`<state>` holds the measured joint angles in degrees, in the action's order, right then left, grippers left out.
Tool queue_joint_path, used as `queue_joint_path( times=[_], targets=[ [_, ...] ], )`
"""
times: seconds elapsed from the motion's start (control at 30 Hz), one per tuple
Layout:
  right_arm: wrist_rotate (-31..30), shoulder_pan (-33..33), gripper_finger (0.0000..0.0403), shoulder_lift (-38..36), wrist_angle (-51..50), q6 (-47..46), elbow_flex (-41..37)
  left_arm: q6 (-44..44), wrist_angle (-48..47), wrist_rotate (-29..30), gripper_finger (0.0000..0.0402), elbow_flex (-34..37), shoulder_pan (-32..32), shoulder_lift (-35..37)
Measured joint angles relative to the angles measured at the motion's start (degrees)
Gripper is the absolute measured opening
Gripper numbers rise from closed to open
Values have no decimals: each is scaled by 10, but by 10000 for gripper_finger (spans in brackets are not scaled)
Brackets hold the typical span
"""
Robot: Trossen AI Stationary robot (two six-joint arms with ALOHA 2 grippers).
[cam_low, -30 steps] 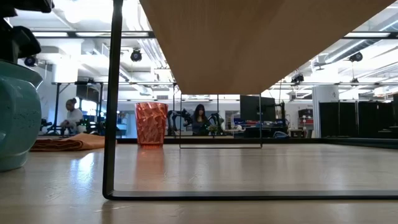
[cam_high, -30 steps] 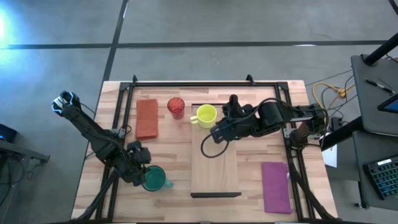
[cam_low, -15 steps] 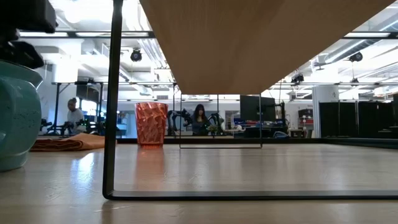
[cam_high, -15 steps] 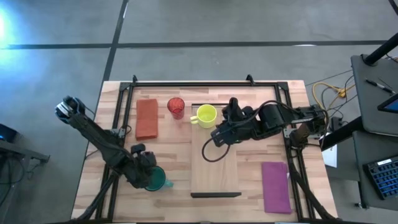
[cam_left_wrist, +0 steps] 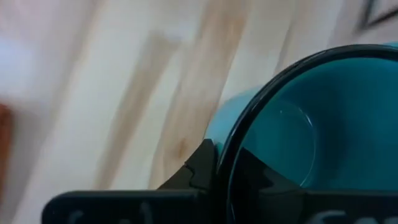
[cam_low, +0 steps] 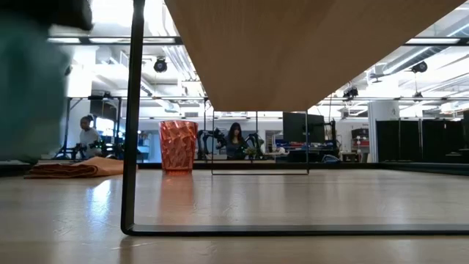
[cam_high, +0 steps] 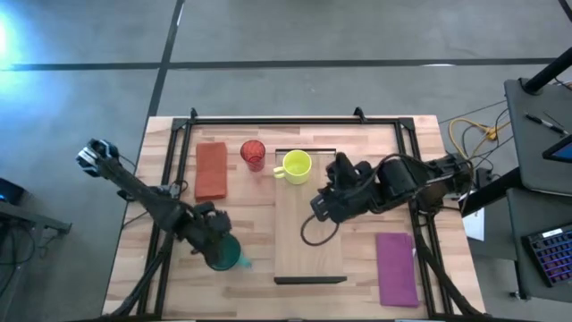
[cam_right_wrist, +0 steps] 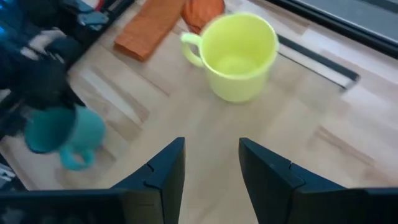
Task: Stack small to large cups/mugs on shelf
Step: Put the blue mug on the shelf
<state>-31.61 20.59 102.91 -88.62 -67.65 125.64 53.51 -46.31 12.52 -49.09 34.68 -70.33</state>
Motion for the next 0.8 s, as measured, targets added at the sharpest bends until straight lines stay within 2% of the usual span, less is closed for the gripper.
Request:
queue_joint_path(
  times=[0.17,0.33,0.57,0.8],
  targets=[
    [-14,27,127,-3,-14,-50,-6,-41,-84,8,7,-83,-47,47],
    [-14,46,113,-6,-14,-112,-32,-123,-100,45,7,-223,-94,47],
    [-13,50,81,-4,51,-163,-93,-291,-109,45,7,-381,-170,-53],
    [-24,60,21,-4,70,-182,-109,-406,-93,-4,7,-432,-230,-173]
  ],
)
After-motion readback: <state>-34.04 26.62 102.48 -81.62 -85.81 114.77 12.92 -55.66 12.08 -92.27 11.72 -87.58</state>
